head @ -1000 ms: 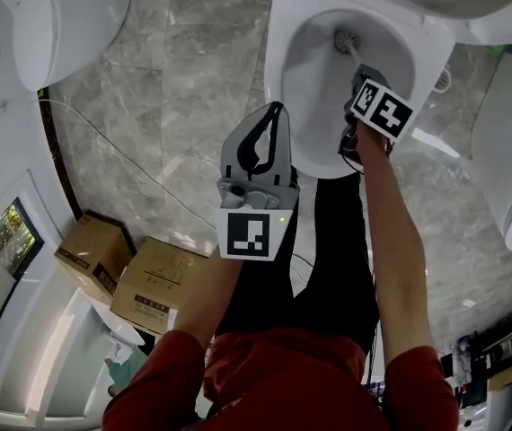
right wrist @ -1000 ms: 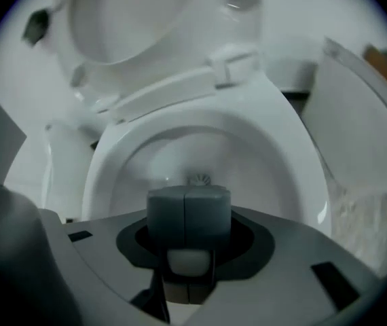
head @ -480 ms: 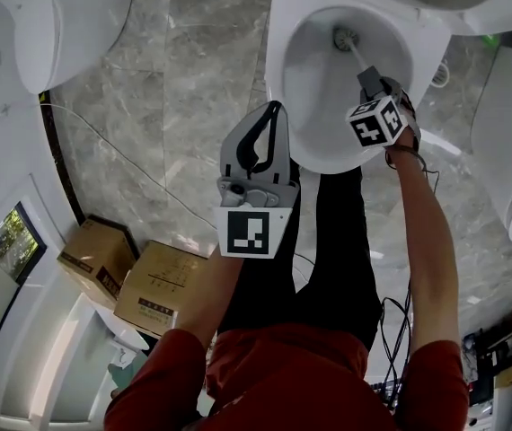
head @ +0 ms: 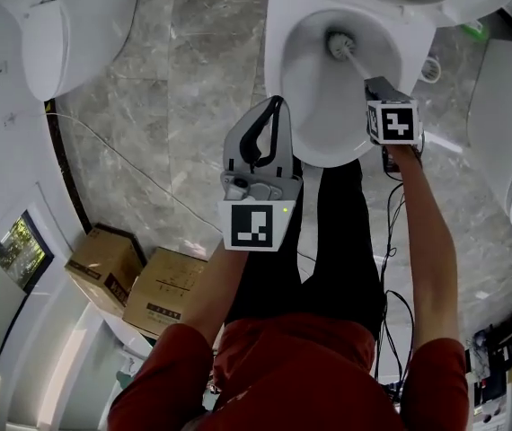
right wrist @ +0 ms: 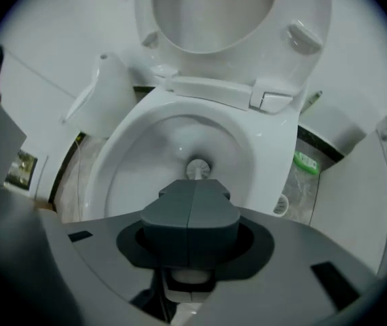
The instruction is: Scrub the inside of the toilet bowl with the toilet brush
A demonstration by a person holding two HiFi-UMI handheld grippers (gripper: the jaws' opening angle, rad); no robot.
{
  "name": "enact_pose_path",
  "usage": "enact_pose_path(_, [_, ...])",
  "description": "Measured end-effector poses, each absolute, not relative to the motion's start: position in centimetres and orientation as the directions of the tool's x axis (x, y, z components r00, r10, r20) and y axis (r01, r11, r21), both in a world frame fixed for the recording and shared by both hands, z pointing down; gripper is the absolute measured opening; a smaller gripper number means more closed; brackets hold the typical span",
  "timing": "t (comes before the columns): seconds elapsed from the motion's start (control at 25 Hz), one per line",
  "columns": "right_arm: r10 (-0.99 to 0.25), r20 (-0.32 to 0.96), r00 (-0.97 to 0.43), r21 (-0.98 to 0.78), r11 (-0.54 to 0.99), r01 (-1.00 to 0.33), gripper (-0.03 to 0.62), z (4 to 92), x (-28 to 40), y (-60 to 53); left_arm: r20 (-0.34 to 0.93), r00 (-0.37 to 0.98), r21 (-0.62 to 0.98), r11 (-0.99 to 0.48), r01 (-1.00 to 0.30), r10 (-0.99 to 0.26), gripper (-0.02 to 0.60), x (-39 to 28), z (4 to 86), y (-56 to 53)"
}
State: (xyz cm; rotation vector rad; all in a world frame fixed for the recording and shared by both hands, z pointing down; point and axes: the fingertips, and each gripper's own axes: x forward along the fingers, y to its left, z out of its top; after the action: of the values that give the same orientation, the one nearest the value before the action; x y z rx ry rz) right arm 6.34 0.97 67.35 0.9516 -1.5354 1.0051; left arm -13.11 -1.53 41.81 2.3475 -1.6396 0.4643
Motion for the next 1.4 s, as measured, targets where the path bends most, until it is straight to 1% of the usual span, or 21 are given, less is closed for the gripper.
enact_pose_path(0.12, [-0.083, 0.985, -0.148, -0.093, 0.467, -0.879, 0.161, 64.5, 6.9, 2.9, 0.402, 0.32, 0.022, -0.341, -0.94, -0.858, -0.002, -13.0, 41.1, -1.4])
enact_pose_path(0.24, [-0.091, 0.986, -0.139, -0.068, 0.541, -0.838, 0.161, 63.0, 7.4, 6.2, 0.392, 0.322, 0.017, -0.342, -0.939, -0.862, 0.0, -12.5, 40.3, -1.6])
enact_pose_path(0.32, [-0.075, 0.989, -0.128, -0.064, 0.565, -0.823, 0.161, 62.1, 7.6, 8.8, 0.381, 0.321, 0.024, -0.338, -0.941, -0.867, -0.001, -12.1, 39.7, -1.6])
enact_pose_path(0.4, [-0.04, 0.989, -0.145, -0.097, 0.57, -0.816, 0.161, 61.3, 6.7, 11.7, 0.381, 0.325, 0.027, -0.341, -0.94, -0.865, 0.0, -11.9, 39.3, -1.3])
enact_pose_path(0.48, [-0.004, 0.982, -0.189, -0.154, 0.567, -0.809, 0.161, 60.5, 4.7, 14.1, 0.387, 0.33, 0.028, -0.347, -0.937, -0.861, 0.0, -11.8, 39.4, -0.9])
enact_pose_path(0.56, [0.001, 0.969, -0.248, -0.207, 0.55, -0.809, 0.161, 59.7, 2.5, 15.1, 0.391, 0.333, 0.029, -0.35, -0.936, -0.858, -0.002, -11.8, 39.6, -0.6])
enact_pose_path(0.68, [-0.039, 0.933, -0.358, -0.3, 0.469, -0.831, 0.161, 58.7, -0.8, 13.4, 0.412, 0.328, 0.032, -0.346, -0.938, -0.85, -0.001, -12.1, 40.4, -0.1])
enact_pose_path(0.8, [-0.127, 0.92, -0.37, -0.271, 0.473, -0.838, 0.161, 59.3, -2.6, 9.2, 0.414, 0.319, 0.022, -0.341, -0.94, -0.853, -0.001, -12.6, 40.7, 0.1])
enact_pose_path(0.96, [-0.244, 0.916, -0.318, -0.169, 0.484, -0.859, 0.161, 60.3, -1.0, 1.4, 0.409, 0.321, 0.015, -0.346, -0.938, -0.854, -0.001, -12.9, 40.6, 0.2])
enact_pose_path(1.12, [-0.336, 0.923, -0.187, 0.029, 0.546, -0.838, 0.16, 60.7, 4.0, -3.6, 0.425, 0.326, 0.017, -0.353, -0.935, -0.845, 0.0, -13.2, 40.8, 0.4])
enact_pose_path(1.24, [-0.325, 0.941, -0.097, 0.122, 0.591, -0.798, 0.16, 60.8, 7.7, -2.5, 0.423, 0.324, 0.02, -0.349, -0.937, -0.846, -0.002, -13.2, 40.9, 0.4])
enact_pose_path(1.32, [-0.279, 0.959, -0.05, 0.138, 0.614, -0.778, 0.16, 60.9, 9.5, 0.4, 0.412, 0.324, 0.035, -0.341, -0.939, -0.852, -0.002, -13.1, 40.8, 0.4])
enact_pose_path(1.4, [-0.208, 0.978, -0.029, 0.11, 0.628, -0.77, 0.16, 60.7, 10.4, 4.0, 0.411, 0.329, 0.036, -0.346, -0.938, -0.85, -0.002, -12.9, 40.9, 0.4])
